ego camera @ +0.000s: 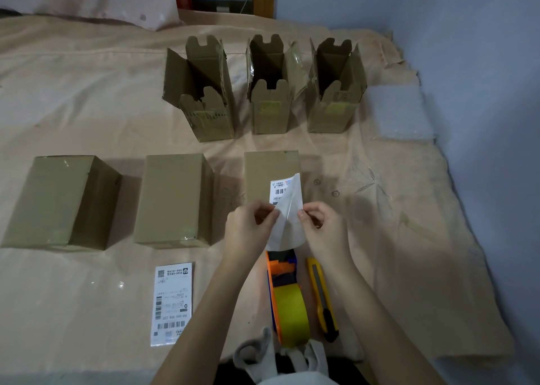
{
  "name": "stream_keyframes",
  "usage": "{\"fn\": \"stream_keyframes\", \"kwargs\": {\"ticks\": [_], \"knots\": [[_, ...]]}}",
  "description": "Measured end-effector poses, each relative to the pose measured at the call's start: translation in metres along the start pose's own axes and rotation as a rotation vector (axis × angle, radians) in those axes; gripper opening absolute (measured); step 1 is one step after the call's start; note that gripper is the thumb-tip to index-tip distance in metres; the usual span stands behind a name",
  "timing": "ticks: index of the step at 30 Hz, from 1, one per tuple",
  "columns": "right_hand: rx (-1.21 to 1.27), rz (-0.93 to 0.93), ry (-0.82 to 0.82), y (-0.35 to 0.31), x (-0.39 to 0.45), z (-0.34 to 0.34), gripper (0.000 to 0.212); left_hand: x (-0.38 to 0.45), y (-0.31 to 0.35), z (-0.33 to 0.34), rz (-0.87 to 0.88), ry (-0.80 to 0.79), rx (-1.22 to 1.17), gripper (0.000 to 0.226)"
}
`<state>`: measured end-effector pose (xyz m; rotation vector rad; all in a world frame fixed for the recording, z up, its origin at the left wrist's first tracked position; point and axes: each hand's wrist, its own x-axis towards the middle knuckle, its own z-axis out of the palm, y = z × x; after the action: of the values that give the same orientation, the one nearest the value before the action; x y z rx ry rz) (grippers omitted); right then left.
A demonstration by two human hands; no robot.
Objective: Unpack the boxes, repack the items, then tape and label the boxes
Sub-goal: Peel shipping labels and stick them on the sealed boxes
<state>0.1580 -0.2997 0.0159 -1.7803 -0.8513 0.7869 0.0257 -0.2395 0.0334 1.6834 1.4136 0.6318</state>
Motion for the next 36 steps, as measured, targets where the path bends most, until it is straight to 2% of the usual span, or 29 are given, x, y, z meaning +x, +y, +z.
{"fn": "stream_keyframes", "kwargs": {"ticks": [21, 30, 36], "knots": [[0.034, 0.039, 0.078, 0.007, 0.009, -0.025, 0.011, 0.007, -0.009, -0.015, -0.037, 0.086, -0.047, 0.005], [0.038, 0.071, 0.133, 0.013, 0.017, -0.052, 0.023, 0.011, -0.011, -0.02, -0.065, 0.111, -0.091, 0.001], [0.035, 0.109, 0.208, 0.028, 0.021, -0.072, 0.007, 0.013, -0.01, -0.018, -0.06, 0.11, -0.129, 0.002]]}}
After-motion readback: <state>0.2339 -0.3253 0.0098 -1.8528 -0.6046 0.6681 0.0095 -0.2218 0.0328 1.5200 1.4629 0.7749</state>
